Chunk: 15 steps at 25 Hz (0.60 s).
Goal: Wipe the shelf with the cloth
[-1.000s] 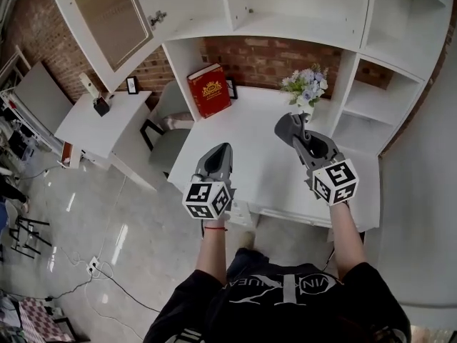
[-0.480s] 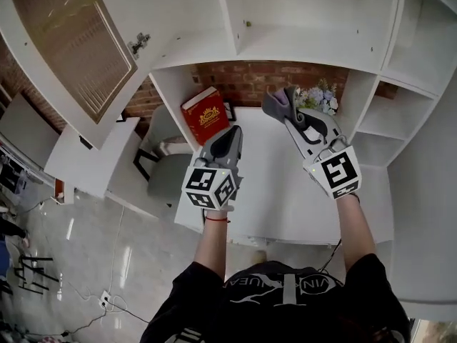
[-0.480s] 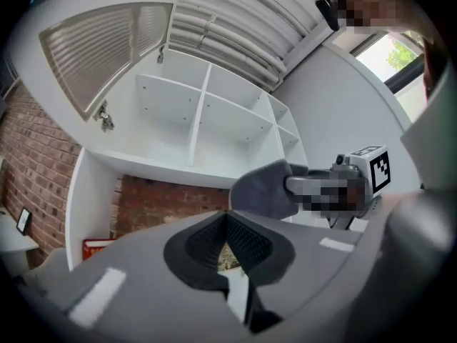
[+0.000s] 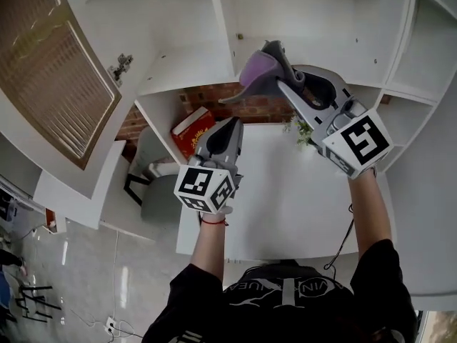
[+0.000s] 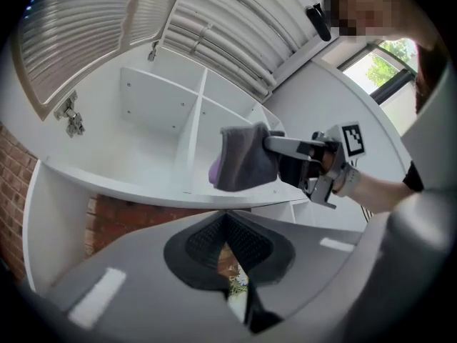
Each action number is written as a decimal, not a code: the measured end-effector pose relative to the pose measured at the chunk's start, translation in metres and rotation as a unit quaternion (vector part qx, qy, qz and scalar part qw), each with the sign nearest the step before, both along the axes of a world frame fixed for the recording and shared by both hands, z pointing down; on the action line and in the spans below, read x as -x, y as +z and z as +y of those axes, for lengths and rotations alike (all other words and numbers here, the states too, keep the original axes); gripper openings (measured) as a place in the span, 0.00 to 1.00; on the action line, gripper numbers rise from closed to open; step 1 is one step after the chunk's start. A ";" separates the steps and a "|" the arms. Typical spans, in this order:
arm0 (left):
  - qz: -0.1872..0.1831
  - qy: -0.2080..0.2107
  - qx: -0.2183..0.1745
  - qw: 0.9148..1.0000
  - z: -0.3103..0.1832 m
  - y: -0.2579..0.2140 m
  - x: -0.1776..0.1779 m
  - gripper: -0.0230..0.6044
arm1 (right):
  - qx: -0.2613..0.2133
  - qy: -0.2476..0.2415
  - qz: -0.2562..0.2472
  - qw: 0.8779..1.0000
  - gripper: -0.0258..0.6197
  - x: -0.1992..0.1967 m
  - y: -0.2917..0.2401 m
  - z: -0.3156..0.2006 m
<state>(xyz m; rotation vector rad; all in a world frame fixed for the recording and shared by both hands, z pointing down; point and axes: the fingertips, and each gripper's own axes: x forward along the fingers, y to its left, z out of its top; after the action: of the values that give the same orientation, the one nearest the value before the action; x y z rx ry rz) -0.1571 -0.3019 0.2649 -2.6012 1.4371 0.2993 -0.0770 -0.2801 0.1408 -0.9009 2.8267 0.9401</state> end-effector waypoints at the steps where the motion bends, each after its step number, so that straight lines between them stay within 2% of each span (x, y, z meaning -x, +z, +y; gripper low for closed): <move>1: 0.001 0.000 -0.002 1.000 -0.003 -0.001 0.000 0.05 | 0.006 -0.015 -0.010 1.000 0.16 0.001 -0.013 -0.005; 4: 0.008 -0.003 -0.005 1.000 -0.014 -0.005 0.000 0.05 | 0.049 -0.049 -0.032 0.997 0.16 0.004 -0.045 -0.033; 6: 0.012 -0.004 -0.008 1.000 -0.021 -0.009 0.000 0.05 | 0.141 -0.048 -0.033 0.988 0.16 0.004 -0.043 -0.070; 7: 0.013 -0.007 -0.010 1.000 -0.023 -0.010 0.001 0.05 | 0.197 -0.037 -0.022 0.979 0.16 0.003 -0.033 -0.091; 9: 0.019 -0.011 -0.013 1.000 -0.027 -0.011 0.003 0.05 | 0.274 0.003 0.032 0.961 0.16 0.001 -0.003 -0.127; 11: 0.024 -0.014 -0.015 1.000 -0.030 -0.011 0.003 0.05 | 0.287 0.052 0.095 0.952 0.16 -0.004 0.018 -0.148; 15: 0.028 -0.016 -0.013 0.999 -0.037 -0.008 0.000 0.05 | 0.245 0.116 0.188 0.944 0.16 -0.010 0.031 -0.167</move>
<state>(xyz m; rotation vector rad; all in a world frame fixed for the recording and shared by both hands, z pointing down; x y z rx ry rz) -0.1574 -0.3388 0.2569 -2.5657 1.4809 0.3863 -0.0671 -0.4469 0.1717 -1.2396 3.4285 0.4528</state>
